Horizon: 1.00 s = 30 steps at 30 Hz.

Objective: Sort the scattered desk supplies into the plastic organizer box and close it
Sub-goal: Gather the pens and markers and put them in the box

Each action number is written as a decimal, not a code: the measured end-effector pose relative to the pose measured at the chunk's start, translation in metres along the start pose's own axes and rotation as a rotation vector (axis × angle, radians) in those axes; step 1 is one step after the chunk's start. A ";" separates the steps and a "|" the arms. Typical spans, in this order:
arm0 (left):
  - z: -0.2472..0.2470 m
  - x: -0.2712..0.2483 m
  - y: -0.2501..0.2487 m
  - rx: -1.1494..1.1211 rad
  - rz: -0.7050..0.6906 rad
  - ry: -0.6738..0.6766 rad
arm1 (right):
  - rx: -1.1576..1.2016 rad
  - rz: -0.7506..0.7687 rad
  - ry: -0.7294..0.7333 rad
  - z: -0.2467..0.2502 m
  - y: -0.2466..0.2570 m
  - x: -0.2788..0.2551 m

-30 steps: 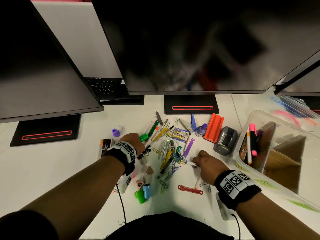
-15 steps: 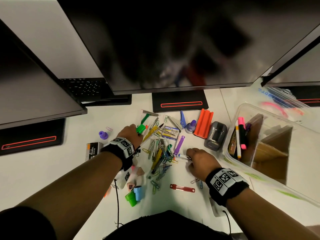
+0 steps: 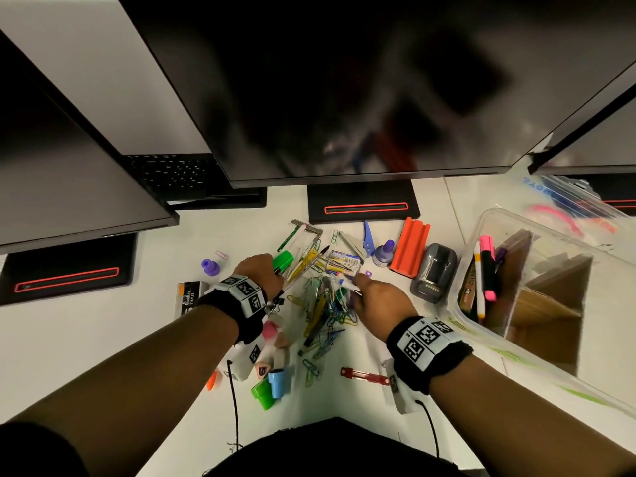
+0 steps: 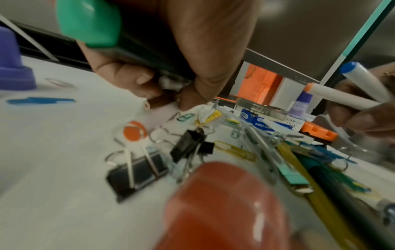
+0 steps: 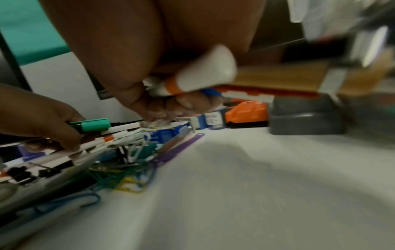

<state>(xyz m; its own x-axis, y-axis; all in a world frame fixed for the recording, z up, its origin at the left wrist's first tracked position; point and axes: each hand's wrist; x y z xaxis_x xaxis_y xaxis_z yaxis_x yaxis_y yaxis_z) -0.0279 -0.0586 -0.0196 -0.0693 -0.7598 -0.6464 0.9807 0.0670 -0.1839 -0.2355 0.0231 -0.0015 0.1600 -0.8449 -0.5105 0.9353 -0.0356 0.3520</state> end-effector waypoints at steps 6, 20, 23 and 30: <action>0.005 -0.020 0.021 -0.002 -0.013 0.008 | -0.155 0.219 0.126 0.002 0.049 0.040; 0.012 -0.061 0.079 -0.102 0.055 -0.028 | -0.422 0.279 0.173 -0.011 0.094 0.070; 0.012 -0.062 0.078 -0.147 0.041 -0.021 | -0.275 0.273 0.094 -0.002 0.088 0.063; 0.016 -0.069 0.059 -0.333 -0.139 0.038 | 0.334 0.200 -0.260 0.034 0.067 0.016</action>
<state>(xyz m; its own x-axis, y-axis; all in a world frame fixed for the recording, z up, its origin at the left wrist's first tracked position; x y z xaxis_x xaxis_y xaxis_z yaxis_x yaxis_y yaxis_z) 0.0379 -0.0129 0.0257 -0.2107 -0.7524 -0.6241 0.8483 0.1765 -0.4992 -0.1813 -0.0115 0.0407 0.2027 -0.9568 -0.2082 0.7344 0.0079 0.6786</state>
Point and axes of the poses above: each hand's wrist, its own x-axis towards the middle knuckle, its own z-axis out of the back of the hand, y = z × x, and after that the axes turned 10 degrees about y, right-handed
